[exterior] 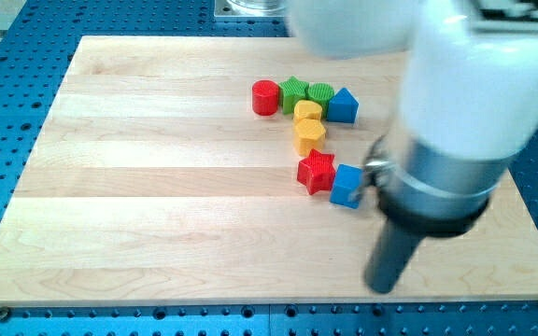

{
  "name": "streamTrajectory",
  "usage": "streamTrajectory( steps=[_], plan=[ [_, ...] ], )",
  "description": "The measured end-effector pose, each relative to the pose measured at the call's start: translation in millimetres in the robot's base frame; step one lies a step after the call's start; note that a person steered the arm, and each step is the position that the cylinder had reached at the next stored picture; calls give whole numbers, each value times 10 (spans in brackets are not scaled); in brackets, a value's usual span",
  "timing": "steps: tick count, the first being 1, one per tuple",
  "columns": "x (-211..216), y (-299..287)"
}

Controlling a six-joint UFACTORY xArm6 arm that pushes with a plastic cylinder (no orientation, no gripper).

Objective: Push the blue cube into the red star

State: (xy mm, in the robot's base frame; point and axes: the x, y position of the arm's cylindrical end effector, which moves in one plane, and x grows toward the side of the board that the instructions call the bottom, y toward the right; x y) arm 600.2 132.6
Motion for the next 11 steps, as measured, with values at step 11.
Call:
streamTrajectory(
  steps=[11],
  plan=[
    [-324,-480]
  ],
)
